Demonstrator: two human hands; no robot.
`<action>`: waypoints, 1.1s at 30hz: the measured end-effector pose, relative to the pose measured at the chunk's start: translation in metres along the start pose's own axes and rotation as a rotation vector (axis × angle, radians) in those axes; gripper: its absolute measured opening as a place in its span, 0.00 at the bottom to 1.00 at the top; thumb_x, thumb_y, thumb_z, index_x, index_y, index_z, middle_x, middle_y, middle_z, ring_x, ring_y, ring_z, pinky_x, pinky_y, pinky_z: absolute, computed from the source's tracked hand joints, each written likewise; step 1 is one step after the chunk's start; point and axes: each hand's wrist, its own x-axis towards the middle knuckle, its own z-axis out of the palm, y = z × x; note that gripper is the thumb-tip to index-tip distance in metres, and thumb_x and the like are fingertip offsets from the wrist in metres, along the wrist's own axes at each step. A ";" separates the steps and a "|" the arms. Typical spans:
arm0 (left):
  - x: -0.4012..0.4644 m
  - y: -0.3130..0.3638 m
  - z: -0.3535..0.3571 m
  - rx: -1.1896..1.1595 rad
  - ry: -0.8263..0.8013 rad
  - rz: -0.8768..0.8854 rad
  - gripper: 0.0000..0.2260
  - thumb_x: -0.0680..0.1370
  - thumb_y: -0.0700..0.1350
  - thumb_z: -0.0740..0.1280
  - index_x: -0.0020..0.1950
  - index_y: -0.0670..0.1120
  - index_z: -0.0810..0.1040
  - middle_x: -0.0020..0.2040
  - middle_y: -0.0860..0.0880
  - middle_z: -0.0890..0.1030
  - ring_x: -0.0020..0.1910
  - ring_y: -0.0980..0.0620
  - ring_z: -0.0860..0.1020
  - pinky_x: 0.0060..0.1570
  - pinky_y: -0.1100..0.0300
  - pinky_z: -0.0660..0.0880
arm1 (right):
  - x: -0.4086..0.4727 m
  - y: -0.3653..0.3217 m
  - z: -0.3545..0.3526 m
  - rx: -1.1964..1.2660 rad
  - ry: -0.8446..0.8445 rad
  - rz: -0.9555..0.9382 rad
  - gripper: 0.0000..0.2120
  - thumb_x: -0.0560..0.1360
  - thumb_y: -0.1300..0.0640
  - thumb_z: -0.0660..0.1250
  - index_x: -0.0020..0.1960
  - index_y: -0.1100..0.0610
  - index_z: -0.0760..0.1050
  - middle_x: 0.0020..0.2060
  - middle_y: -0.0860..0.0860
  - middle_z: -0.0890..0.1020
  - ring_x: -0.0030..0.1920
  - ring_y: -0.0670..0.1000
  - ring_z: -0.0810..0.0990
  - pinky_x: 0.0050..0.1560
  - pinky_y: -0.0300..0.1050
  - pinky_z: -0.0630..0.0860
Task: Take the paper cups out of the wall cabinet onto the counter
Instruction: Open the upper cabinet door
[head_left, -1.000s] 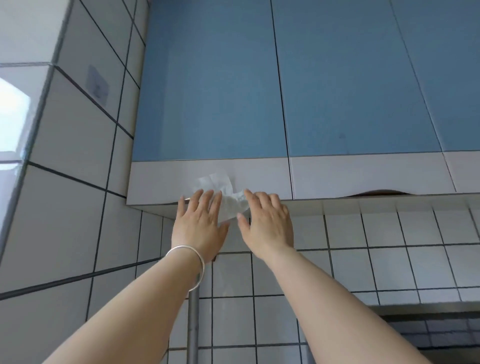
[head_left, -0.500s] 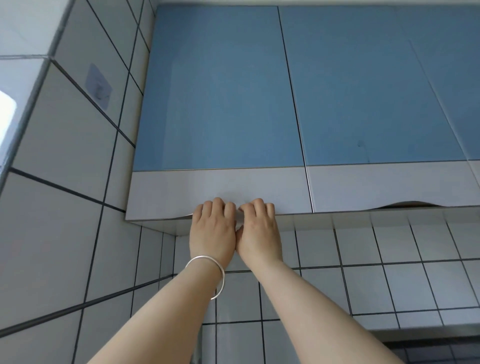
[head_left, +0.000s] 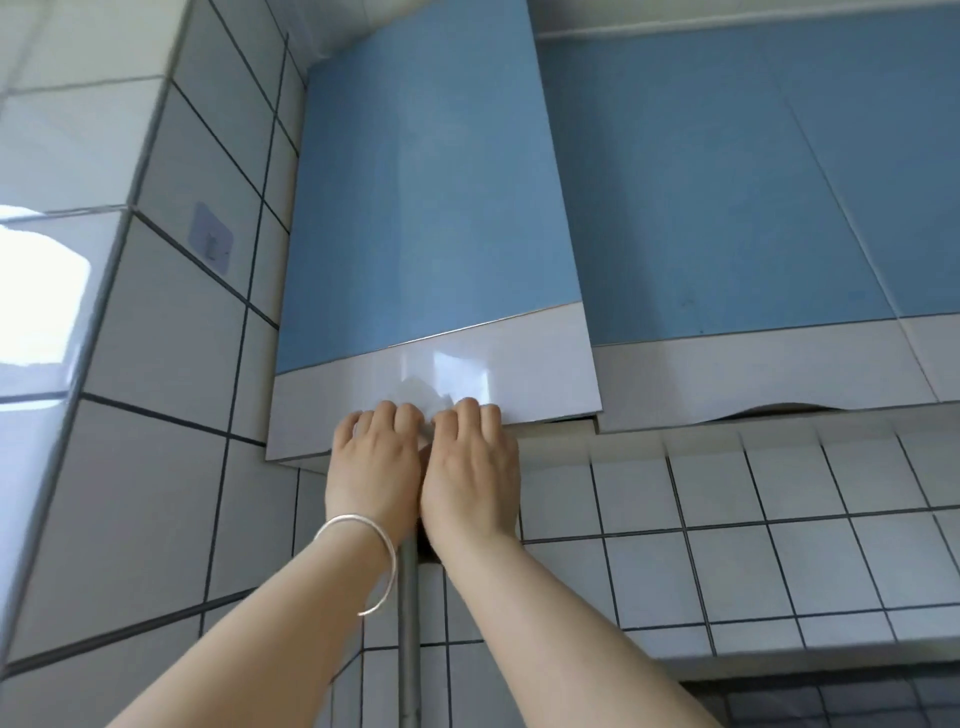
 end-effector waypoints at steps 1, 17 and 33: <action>0.000 -0.002 -0.008 -0.030 -0.037 -0.017 0.18 0.72 0.49 0.51 0.49 0.44 0.76 0.44 0.46 0.79 0.46 0.44 0.79 0.57 0.55 0.64 | -0.001 -0.006 -0.007 -0.007 -0.031 -0.009 0.15 0.66 0.59 0.53 0.36 0.51 0.79 0.37 0.47 0.81 0.43 0.49 0.68 0.34 0.41 0.73; -0.011 -0.030 -0.089 -0.139 0.029 -0.164 0.13 0.73 0.48 0.67 0.39 0.47 0.63 0.37 0.52 0.68 0.34 0.45 0.66 0.42 0.57 0.61 | -0.054 -0.039 -0.046 0.581 0.068 -0.224 0.15 0.65 0.61 0.57 0.50 0.56 0.72 0.47 0.51 0.78 0.49 0.49 0.70 0.50 0.40 0.69; -0.036 -0.080 -0.134 -0.401 0.363 -0.438 0.08 0.72 0.44 0.67 0.38 0.54 0.70 0.36 0.54 0.78 0.38 0.54 0.72 0.37 0.72 0.64 | -0.046 -0.117 -0.041 1.102 -0.388 -0.102 0.30 0.70 0.65 0.64 0.69 0.46 0.65 0.62 0.38 0.67 0.63 0.35 0.61 0.61 0.26 0.54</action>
